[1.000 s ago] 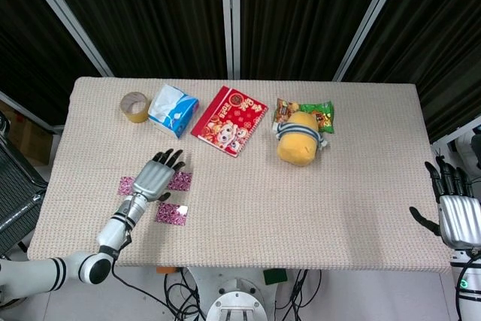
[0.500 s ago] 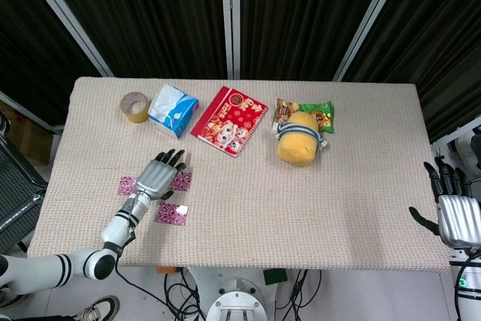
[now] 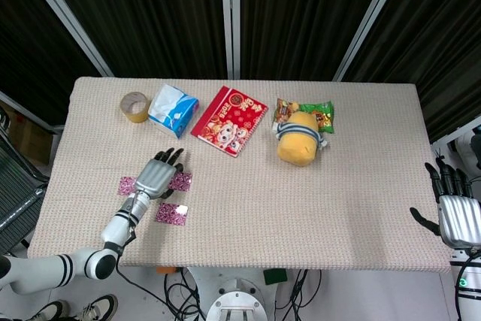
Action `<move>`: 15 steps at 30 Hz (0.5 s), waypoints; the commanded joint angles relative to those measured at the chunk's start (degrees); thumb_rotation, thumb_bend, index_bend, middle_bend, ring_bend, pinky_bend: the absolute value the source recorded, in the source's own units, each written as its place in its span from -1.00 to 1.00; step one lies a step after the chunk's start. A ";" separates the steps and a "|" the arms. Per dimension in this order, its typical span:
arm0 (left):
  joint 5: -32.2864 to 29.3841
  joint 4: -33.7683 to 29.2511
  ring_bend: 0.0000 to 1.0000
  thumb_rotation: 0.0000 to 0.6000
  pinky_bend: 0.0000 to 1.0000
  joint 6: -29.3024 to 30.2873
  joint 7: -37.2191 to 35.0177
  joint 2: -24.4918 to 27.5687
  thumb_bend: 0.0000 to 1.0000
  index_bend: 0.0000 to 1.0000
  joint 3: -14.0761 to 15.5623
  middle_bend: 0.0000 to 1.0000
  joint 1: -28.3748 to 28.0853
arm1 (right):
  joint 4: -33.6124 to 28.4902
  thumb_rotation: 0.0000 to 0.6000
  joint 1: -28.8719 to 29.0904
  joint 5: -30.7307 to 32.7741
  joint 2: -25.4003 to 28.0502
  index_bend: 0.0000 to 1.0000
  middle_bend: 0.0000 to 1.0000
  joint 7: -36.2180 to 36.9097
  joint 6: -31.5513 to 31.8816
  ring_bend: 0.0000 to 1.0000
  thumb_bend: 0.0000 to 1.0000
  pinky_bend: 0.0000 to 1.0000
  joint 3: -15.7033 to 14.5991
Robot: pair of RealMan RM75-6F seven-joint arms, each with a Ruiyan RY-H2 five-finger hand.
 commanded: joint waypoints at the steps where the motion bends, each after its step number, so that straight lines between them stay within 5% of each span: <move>1: 0.46 -0.19 -1.00 1.00 -0.73 0.25 -0.51 0.15 -0.50 -0.26 0.06 -0.96 0.21 | -0.01 1.00 0.01 0.01 -0.01 -1.00 -1.00 0.02 -0.03 -1.00 -0.05 -1.00 0.00; 15: 5.84 -10.05 -1.00 1.00 -0.73 5.09 -4.26 7.13 -0.50 -0.25 1.99 -0.95 3.94 | -0.33 1.00 0.10 -0.14 0.25 -1.00 -1.00 0.01 0.02 -1.00 -0.06 -1.00 0.09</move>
